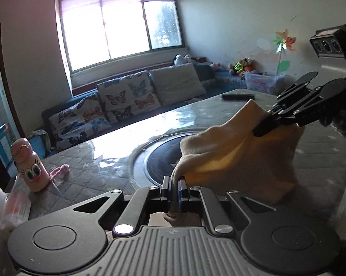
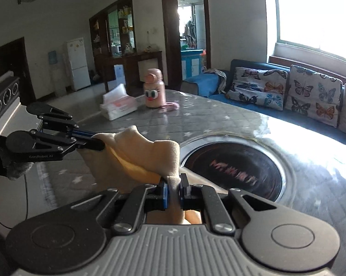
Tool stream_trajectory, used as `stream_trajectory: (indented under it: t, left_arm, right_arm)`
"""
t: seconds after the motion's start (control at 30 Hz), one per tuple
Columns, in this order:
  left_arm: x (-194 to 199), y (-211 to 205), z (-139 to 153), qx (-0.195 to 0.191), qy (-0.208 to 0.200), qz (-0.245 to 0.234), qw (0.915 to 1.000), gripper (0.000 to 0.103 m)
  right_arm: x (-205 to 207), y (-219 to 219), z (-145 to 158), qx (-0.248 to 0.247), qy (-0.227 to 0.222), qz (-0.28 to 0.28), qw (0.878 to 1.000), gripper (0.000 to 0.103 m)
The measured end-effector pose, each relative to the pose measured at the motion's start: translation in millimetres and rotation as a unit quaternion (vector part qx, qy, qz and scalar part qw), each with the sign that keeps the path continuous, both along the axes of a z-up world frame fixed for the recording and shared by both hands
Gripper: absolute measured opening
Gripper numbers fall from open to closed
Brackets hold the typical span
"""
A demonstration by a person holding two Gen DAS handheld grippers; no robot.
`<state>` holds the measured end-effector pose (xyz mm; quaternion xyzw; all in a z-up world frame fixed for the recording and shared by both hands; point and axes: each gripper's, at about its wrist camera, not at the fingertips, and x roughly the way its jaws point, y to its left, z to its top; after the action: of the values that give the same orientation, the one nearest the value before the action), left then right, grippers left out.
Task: Fold clothes
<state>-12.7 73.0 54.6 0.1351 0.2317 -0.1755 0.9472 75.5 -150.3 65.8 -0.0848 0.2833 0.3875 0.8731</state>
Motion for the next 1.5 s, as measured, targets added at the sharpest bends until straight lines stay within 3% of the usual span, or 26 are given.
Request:
stream_trajectory:
  t: [0.23, 0.37, 0.4, 0.47, 0.53, 0.63, 0.83, 1.07, 1.1, 1.13, 1.17, 1.23, 1.37, 1.5]
  left_arm:
    - [78.5, -3.4, -39.8, 0.009, 0.053, 0.039, 0.9978, 0.006]
    - [100.6, 2.2, -62.2, 0.006, 0.087, 0.063, 0.9942, 0.014]
    - [101.4, 3.3, -64.9, 0.008, 0.089, 0.069, 0.9936, 0.016]
    - [101.7, 6.5, -67.6, 0.011, 0.088, 0.081, 0.9927, 0.027]
    - [100.7, 11.3, -64.6, 0.008, 0.084, 0.091, 0.9923, 0.029]
    - [95.8, 17.8, -56.5, -0.001, 0.074, 0.106, 0.9916, 0.038]
    - [71.4, 13.2, -40.5, -0.022, 0.062, 0.105, 0.9923, 0.038]
    - [46.0, -13.7, -44.2, -0.031, 0.072, 0.062, 0.995, 0.038]
    - [45.1, -16.5, -46.7, -0.029, 0.076, 0.059, 0.9949, 0.038]
    - [44.9, -18.7, -49.2, -0.027, 0.079, 0.059, 0.9947, 0.038]
    - [44.9, -20.2, -51.5, -0.025, 0.083, 0.059, 0.9945, 0.038]
    - [45.4, -20.6, -56.1, -0.023, 0.092, 0.057, 0.9939, 0.037]
    - [48.1, -18.1, -64.4, -0.015, 0.105, 0.055, 0.9929, 0.037]
    - [48.8, -16.0, -58.2, -0.022, 0.101, 0.055, 0.9931, 0.037]
  right_arm:
    - [77.3, 20.5, -39.0, -0.009, 0.046, -0.046, 0.998, 0.009]
    - [100.6, 27.5, -69.6, -0.012, 0.079, -0.076, 0.994, 0.016]
    - [102.5, 26.9, -75.9, -0.014, 0.082, -0.086, 0.993, 0.02]
    - [105.3, 23.0, -86.6, -0.017, 0.09, -0.105, 0.99, 0.02]
    - [104.4, 10.8, -89.0, -0.005, 0.097, -0.127, 0.987, 0.026]
    - [96.9, -11.2, -87.2, 0.011, 0.104, -0.148, 0.983, 0.028]
    - [76.9, -40.4, -89.5, 0.007, 0.118, -0.164, 0.979, 0.028]
    - [73.5, -46.6, -99.1, 0.023, 0.129, -0.18, 0.975, 0.027]
    - [73.7, -44.9, -100.0, 0.022, 0.127, -0.18, 0.975, 0.025]
    - [73.6, -43.1, -100.4, 0.019, 0.124, -0.181, 0.975, 0.013]
    - [73.5, -41.3, -100.8, 0.017, 0.12, -0.182, 0.976, 0.008]
    - [68.9, -39.8, -96.4, 0.012, 0.104, -0.186, 0.977, 0.006]
    - [59.2, -39.5, -84.4, 0.0, 0.067, -0.2, 0.978, 0.006]
    - [66.7, -37.9, -95.7, -0.023, 0.095, -0.205, 0.974, 0.01]
